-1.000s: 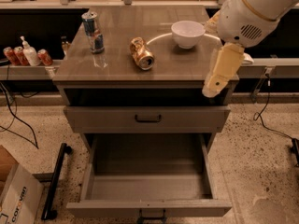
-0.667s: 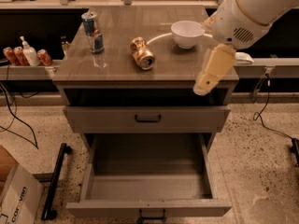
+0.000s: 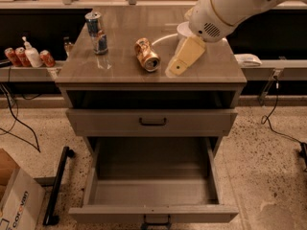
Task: Place redbull can into middle drawer
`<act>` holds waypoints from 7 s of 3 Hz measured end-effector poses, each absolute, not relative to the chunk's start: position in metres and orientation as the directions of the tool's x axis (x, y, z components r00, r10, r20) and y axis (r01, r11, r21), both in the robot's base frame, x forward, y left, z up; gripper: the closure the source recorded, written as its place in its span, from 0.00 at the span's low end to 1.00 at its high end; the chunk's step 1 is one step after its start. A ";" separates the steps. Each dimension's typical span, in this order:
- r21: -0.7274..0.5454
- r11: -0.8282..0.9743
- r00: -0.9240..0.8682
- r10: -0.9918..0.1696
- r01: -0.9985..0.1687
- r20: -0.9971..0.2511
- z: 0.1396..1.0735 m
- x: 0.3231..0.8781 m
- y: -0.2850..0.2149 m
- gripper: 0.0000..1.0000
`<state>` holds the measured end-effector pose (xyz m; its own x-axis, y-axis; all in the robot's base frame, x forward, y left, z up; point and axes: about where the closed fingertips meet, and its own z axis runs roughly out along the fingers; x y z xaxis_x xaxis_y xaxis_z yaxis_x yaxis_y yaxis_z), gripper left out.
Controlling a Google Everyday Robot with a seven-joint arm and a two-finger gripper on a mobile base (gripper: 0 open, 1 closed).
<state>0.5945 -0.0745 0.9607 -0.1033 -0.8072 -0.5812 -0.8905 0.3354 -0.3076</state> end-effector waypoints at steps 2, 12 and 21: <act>-0.316 0.310 -0.035 -0.761 -0.897 -0.648 0.963 0.651 -0.025 0.00; -0.248 0.213 0.124 -0.468 -0.945 -0.875 0.918 0.800 0.174 0.00; -0.143 -0.017 0.143 -0.198 -0.990 -0.970 0.985 0.646 0.104 1.00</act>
Offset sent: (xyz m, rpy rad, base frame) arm 0.0867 0.0732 0.0062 0.1283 -0.0617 0.0881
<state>0.6457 0.1037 0.9849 0.1433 -0.1977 -0.9697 -0.9896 -0.0169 -0.1428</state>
